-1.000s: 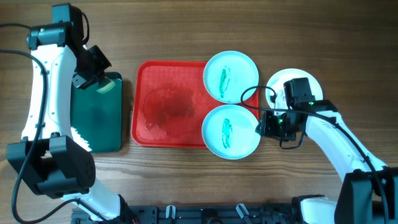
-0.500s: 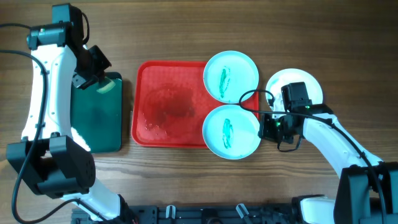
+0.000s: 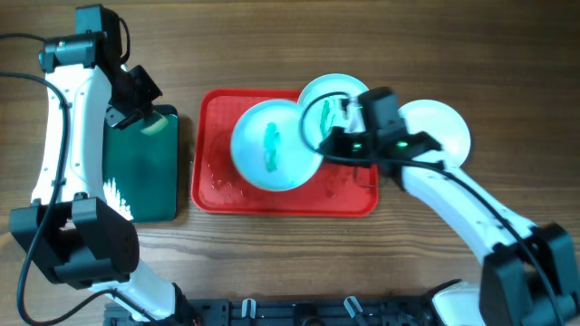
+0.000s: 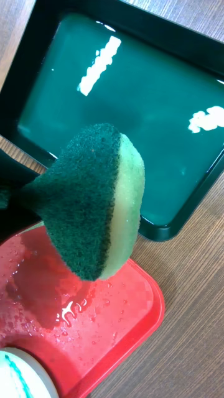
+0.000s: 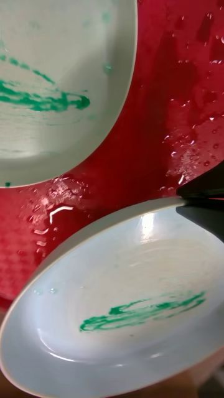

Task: Clean dirty plates on tray and stack at the side
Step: 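Grasp the lower blue plate rim with the right gripper, drag it center, then scrub the blue plate with the sponge in the left gripper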

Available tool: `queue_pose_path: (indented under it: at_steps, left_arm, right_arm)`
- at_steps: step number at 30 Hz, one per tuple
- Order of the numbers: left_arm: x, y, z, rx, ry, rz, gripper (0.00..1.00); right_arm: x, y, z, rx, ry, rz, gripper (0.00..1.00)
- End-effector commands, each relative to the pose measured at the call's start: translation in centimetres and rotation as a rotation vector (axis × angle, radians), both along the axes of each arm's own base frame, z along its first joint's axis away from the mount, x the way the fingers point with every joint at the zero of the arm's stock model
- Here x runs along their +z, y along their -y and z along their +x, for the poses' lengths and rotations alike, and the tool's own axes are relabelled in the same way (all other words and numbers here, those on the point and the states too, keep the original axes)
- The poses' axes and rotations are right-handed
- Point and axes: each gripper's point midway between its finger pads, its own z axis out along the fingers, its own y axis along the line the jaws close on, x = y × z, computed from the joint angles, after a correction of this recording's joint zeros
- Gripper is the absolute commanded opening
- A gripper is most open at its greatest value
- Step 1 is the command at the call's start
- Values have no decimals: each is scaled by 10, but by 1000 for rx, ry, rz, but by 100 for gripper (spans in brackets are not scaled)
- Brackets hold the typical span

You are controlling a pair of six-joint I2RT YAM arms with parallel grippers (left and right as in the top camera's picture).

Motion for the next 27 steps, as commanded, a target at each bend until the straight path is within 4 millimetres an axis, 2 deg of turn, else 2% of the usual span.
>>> queue_pose_path:
  at_steps: [1,4,8,10,11,14,16,19,21,22,23,25,27]
  left_arm:
    - [-1,2,1,-24,3,-7,4]
    - [-1,2,1,-24,2,-7,4]
    - [-1,2,1,-23,3,-8,4]
    - [0,4,2,-23,8,-18,4]
    - [0,5,3,-24,12,-26,4]
    - [0,5,6,-25,23,-24,4]
    - [0,8,7,-34,26,-24,4]
    - [1,21,10,-68,33,-23,4]
    - [1,37,12,-109,37,-24,4]
    - [0,46,11,-143,34,-24,4]
    - [-8,69,9,-242,23,-45,4]
    - [-24,86,3,-283,0,-61,4]
    - [-49,105,-4,-326,-18,-88,4]
  right_arm:
    - [-14,-22,24,-44,1,-108,4]
    - [-36,-36,25,-29,-73,-151,4]
    - [-69,-40,14,-2,-141,-197,4]
    - [-77,-43,13,8,-154,-191,6]
    - [-81,-44,14,10,-157,-190,9]
    - [-88,-46,15,13,-162,-185,35]
    - [-91,-46,16,13,-162,-186,37]
    - [-94,-48,19,12,-153,-179,27]
    - [-95,-50,21,14,-147,-173,11]
    - [-94,-51,21,30,-139,-170,6]
    - [-94,-52,21,40,-137,-167,4]
    - [-94,-54,19,47,-145,-157,4]
    - [-93,-54,18,49,-148,-153,4]
